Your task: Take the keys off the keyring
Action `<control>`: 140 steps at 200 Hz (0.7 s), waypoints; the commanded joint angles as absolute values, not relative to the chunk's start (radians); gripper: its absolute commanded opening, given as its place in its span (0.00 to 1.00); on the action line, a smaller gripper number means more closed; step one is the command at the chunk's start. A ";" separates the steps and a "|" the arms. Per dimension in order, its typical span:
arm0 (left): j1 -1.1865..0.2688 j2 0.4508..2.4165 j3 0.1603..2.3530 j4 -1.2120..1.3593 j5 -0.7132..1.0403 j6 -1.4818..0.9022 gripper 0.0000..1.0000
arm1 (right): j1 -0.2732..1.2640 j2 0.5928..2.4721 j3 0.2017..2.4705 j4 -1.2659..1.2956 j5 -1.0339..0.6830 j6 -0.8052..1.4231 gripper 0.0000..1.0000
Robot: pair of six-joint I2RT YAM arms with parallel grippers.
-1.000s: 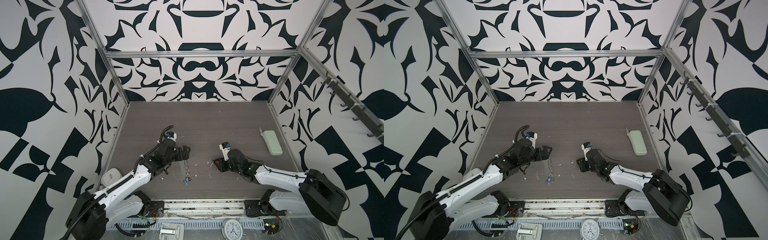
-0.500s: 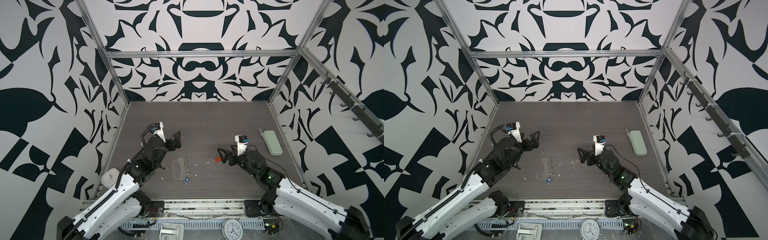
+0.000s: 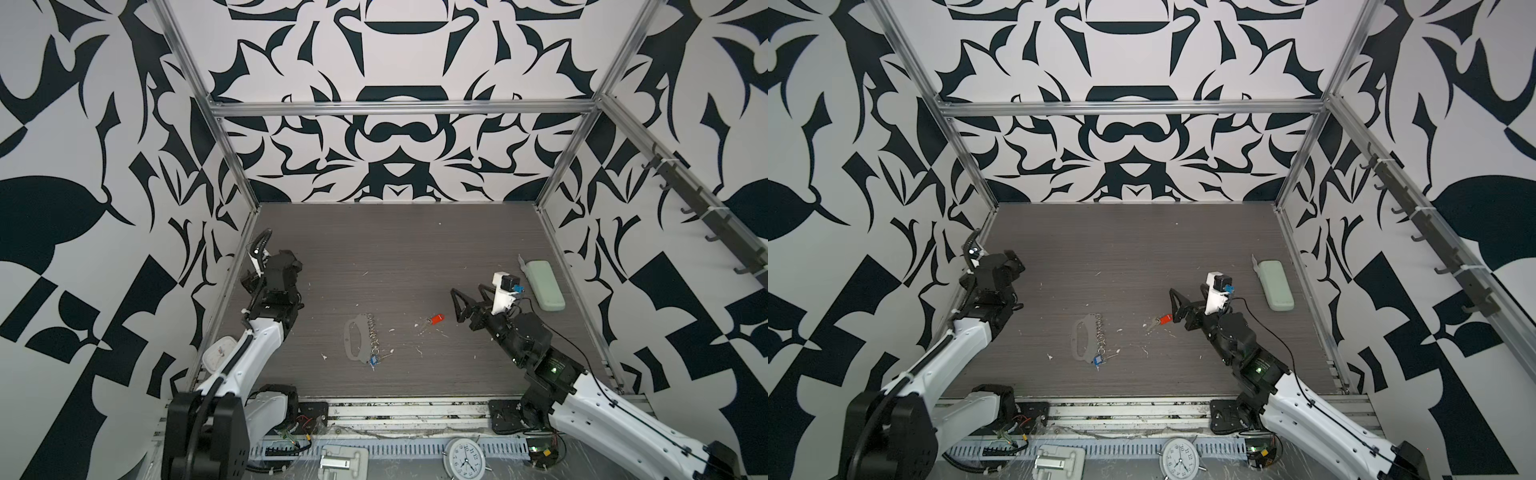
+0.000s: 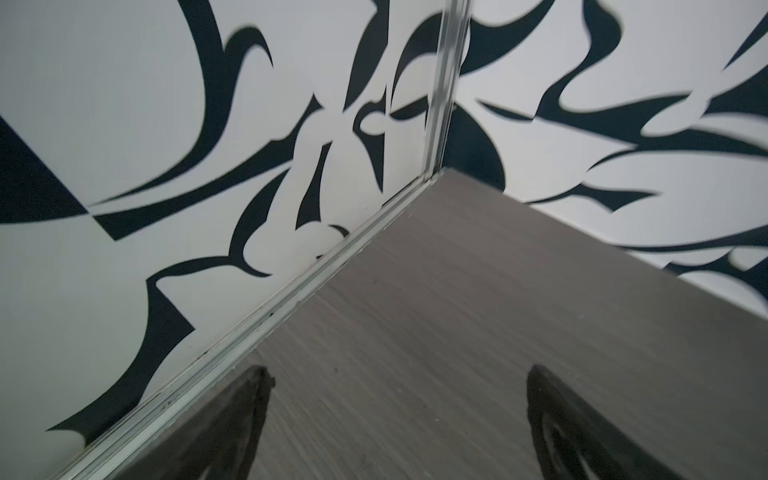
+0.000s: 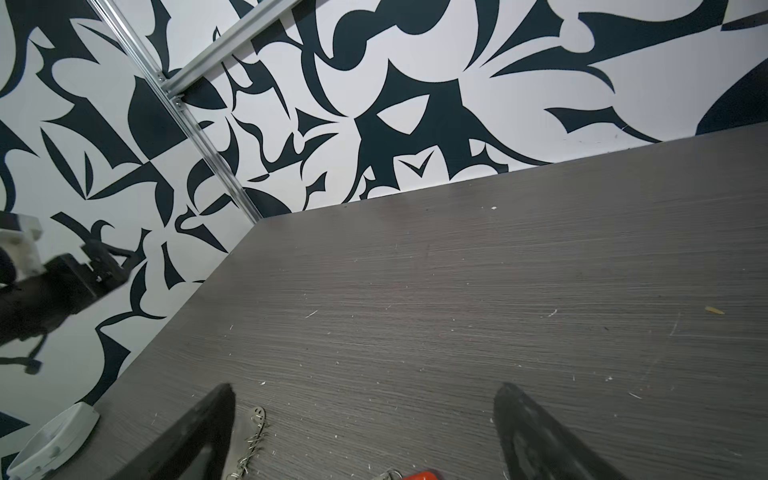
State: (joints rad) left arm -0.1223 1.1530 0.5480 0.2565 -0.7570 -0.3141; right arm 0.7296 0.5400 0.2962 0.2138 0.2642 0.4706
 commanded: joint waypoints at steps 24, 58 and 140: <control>-0.095 1.351 0.420 0.682 -0.791 -0.172 0.99 | 0.728 0.560 0.347 0.186 0.361 0.457 1.00; -0.064 1.498 0.310 1.049 -0.701 -0.125 0.99 | 0.727 0.673 0.416 0.145 0.429 0.483 0.96; 0.016 1.547 0.364 0.927 -0.387 -0.145 0.99 | 0.666 0.875 0.481 0.232 0.667 0.358 0.93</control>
